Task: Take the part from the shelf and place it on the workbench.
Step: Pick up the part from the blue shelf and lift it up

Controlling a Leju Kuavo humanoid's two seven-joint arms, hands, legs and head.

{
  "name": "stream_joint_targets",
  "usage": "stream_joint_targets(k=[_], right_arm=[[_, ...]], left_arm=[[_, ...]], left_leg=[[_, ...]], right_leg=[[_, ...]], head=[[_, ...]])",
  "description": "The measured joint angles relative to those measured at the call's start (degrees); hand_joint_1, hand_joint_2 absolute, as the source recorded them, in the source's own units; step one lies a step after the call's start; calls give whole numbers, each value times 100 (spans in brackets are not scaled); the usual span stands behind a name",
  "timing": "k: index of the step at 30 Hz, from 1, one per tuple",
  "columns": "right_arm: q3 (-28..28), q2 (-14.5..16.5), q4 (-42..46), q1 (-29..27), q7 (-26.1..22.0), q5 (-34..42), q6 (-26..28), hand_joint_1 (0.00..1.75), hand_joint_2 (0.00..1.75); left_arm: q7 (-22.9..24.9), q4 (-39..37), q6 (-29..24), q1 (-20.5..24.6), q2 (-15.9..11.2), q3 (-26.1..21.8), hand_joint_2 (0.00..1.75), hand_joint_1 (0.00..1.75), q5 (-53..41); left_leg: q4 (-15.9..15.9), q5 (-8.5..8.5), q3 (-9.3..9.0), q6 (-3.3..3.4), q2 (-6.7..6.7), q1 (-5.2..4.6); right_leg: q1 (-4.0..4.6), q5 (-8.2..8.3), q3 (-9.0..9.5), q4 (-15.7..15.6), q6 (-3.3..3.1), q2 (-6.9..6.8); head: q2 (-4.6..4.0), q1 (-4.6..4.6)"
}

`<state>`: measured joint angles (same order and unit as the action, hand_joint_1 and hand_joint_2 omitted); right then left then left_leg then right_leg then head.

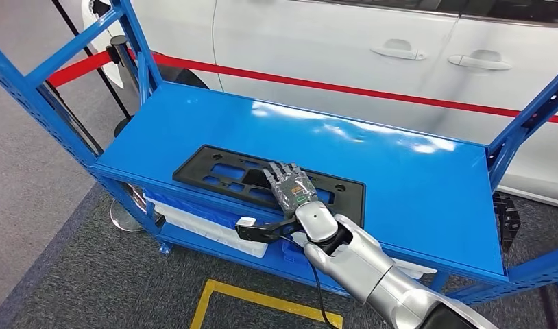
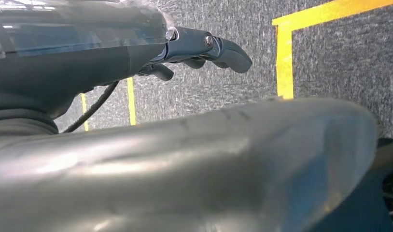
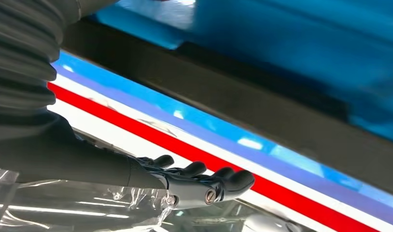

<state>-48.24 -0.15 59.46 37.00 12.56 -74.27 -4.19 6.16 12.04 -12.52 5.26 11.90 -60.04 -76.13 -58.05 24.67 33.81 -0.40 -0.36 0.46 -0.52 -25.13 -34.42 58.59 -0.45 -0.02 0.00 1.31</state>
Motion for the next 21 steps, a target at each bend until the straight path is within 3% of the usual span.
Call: stream_joint_targets(k=[2, 5, 6, 7, 8, 11, 12, 14, 16, 18, 20, 21], right_arm=[[4, 1, -26, 15, 5, 0, -5, 0, 175], [7, 2, -56, 16, 38, -1, -28, 0, 175], [9, 2, -64, 16, 56, -3, -43, 0, 175], [14, 2, -71, 17, 76, -5, -61, 0, 175], [22, 2, -75, 18, 94, -8, -82, 0, 175], [62, -1, -78, 15, 132, -9, -132, 0, 175], [78, -4, -79, 12, 149, -9, -144, 0, 175], [107, -11, -83, 3, 184, -11, -170, 5, 175], [138, -21, -93, -8, 207, -14, -190, 89, 175], [167, -50, -118, -27, 219, -15, -198, 171, 175], [183, -92, -151, -67, 235, -15, -195, 175, 175], [191, -111, -165, -91, 244, -15, -191, 175, 175]], left_arm=[[0, 0, -1, 2, -2, -2, 0, 0, 1], [-2, 0, -5, -5, -10, -10, 0, 0, 11], [-5, 0, -9, -10, -16, -14, 0, 0, 15], [-9, 0, -13, -13, -23, -18, 0, 0, 17], [-15, 0, -19, -15, -32, -21, 0, 0, 17], [-42, 0, -35, -6, -64, -35, 0, 0, 28], [-56, 0, -39, -3, -73, -44, 0, 0, 37], [-92, 0, -50, -3, -87, -64, 0, 0, 52], [-119, 0, -64, -9, -95, -77, 0, 0, 54], [-128, 0, -69, -4, -97, -81, 0, 0, 48], [-127, 0, -62, -7, -96, -81, 0, 0, 30], [-125, 0, -57, -13, -96, -81, 0, 0, 22]], left_leg=[[-213, 154, 82, -57, 4, 12], [-1282, 680, 566, -104, 7, 22], [-1565, 758, 701, -109, 7, 23], [-1643, 726, 741, -106, 7, 22], [-1482, 590, 666, -92, 7, 22], [-325, 94, 104, -4, 12, 0], [-97, 37, -4, 24, 14, -14], [5, 27, -45, 63, 16, -41], [56, -16, -66, 119, 22, -13], [109, -60, -77, 178, 31, 20], [111, -71, -55, 203, 32, 17], [108, -72, -47, 204, 33, 16]], right_leg=[[-15, 22, 23, -36, -78, -9], [-6, 24, 26, -40, -135, -20], [2, 22, 27, -37, -140, -20], [9, 20, 30, -33, -143, -18], [15, 17, 36, -29, -142, -15], [38, 3, 50, -13, -116, -5], [46, 1, 45, -9, -93, -4], [50, 11, 38, -19, -34, -3], [47, -16, 35, 6, 29, -3], [36, -264, -130, 379, 84, 1], [8, -648, -497, 1137, 129, 5], [-5, -753, -654, 1452, 147, 4]], head=[[0, 3], [0, 9], [0, 8], [0, 8], [0, 8], [0, 5], [0, 5], [0, 3], [0, 3], [0, -8], [0, -19], [0, -20]])
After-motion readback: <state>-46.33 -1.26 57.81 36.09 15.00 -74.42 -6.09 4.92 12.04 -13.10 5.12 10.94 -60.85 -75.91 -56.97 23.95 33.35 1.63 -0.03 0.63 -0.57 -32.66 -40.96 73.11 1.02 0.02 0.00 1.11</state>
